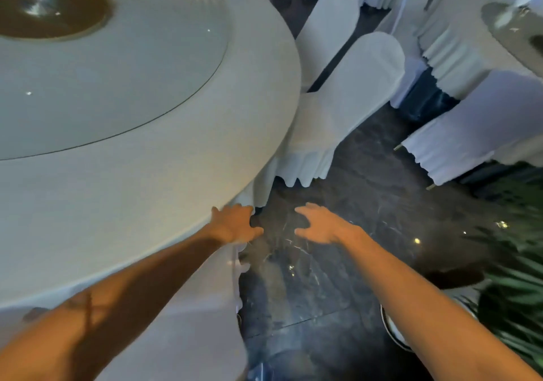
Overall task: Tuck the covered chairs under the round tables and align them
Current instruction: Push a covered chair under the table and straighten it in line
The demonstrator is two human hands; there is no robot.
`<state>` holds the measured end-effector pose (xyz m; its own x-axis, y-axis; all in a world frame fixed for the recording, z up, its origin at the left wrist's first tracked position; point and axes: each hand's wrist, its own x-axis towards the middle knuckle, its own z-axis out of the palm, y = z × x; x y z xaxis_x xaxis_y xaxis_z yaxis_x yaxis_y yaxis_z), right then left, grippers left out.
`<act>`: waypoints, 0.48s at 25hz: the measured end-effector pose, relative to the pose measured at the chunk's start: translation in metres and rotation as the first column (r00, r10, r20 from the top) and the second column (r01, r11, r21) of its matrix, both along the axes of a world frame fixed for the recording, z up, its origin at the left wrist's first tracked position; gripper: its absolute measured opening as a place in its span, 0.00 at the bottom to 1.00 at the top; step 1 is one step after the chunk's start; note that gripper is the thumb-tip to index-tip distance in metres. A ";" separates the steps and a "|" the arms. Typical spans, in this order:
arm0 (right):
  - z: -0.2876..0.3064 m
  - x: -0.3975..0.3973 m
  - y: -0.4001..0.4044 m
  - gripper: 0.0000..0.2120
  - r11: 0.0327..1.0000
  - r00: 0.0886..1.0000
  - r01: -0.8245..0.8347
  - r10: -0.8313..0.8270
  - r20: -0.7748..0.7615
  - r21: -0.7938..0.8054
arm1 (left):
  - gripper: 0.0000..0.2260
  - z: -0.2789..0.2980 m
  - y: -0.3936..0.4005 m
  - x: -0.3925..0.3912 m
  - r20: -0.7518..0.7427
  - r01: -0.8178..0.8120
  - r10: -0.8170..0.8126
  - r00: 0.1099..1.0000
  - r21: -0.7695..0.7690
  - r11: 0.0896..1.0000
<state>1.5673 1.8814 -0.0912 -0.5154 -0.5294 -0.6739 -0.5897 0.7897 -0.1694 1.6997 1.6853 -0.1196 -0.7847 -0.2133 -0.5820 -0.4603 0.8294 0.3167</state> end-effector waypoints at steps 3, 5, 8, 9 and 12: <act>-0.021 -0.064 -0.014 0.34 0.996 0.995 -0.086 0.085 0.059 0.005 | 0.29 -0.015 -0.003 -0.042 0.034 -0.067 0.066 0.997 0.019 0.998; -0.047 -0.108 -0.021 0.34 0.989 0.986 -0.144 0.141 0.092 0.026 | 0.27 -0.027 -0.001 -0.078 0.068 -0.106 0.103 0.992 0.042 0.993; -0.073 -0.181 -0.025 0.32 0.967 0.960 -0.237 0.220 0.173 0.090 | 0.25 -0.039 0.013 -0.140 0.135 -0.161 0.154 0.979 0.047 0.986; -0.076 -0.208 -0.024 0.31 0.957 0.948 -0.271 0.247 0.199 0.104 | 0.25 -0.039 0.019 -0.163 0.158 -0.173 0.165 0.974 0.038 0.984; -0.072 -0.292 -0.018 0.30 0.924 0.915 -0.364 0.332 0.231 0.113 | 0.26 -0.034 0.037 -0.235 0.213 -0.226 0.221 0.952 -0.001 0.974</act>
